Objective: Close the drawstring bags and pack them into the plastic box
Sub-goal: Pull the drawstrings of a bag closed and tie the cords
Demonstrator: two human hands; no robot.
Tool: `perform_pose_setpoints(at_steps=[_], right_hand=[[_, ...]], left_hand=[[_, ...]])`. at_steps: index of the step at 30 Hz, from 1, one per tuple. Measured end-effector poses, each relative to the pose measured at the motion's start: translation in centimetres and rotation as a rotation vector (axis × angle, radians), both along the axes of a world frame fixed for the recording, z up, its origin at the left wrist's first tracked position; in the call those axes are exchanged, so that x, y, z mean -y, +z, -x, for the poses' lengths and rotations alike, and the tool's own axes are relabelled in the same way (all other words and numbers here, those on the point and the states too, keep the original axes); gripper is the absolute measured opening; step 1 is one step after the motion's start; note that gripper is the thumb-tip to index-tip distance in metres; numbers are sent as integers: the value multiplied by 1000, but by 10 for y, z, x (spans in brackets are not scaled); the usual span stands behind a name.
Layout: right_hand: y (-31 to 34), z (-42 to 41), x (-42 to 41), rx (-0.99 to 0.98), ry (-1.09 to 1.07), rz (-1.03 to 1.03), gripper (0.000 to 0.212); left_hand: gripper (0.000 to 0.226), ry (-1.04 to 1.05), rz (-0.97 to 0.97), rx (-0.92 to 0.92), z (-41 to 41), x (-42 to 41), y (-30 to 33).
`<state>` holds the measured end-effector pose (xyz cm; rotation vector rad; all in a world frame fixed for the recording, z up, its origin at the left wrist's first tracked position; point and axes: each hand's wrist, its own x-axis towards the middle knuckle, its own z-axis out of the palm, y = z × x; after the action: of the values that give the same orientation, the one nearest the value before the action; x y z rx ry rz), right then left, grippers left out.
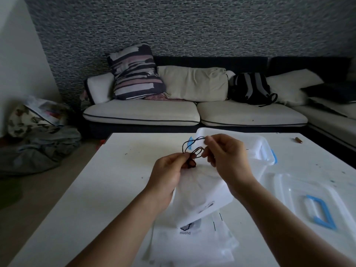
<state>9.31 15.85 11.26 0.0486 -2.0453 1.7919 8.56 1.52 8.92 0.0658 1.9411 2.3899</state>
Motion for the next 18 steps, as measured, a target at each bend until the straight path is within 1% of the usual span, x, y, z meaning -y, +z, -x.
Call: perform_pose_setpoints(at_steps=[2,3,5,8,9,12,18], right_hand=[[-1,0,1,10,-38,149,22],[-2,0,0,21,-47,168,23],[-4,-1,0,52,-28,106,23],[-10,-3,5,92,63,-85,18],[-11,-4,8,88,87,-113,16],[-13,-4,10,62,105,-121,15],[-12,-5,9,61,74,-173,14]], left_hand=[[26,21,-49,47,-1,-1,2],[27,27,-71,68,-1,-1,3],[29,38,-84,84,-1,1,3],[34,37,-29,63,-2,0,3],[36,35,-7,43,-4,0,3],[35,40,12,-17,-5,-1,1],[31,52,80,-106,-5,-3,-4]])
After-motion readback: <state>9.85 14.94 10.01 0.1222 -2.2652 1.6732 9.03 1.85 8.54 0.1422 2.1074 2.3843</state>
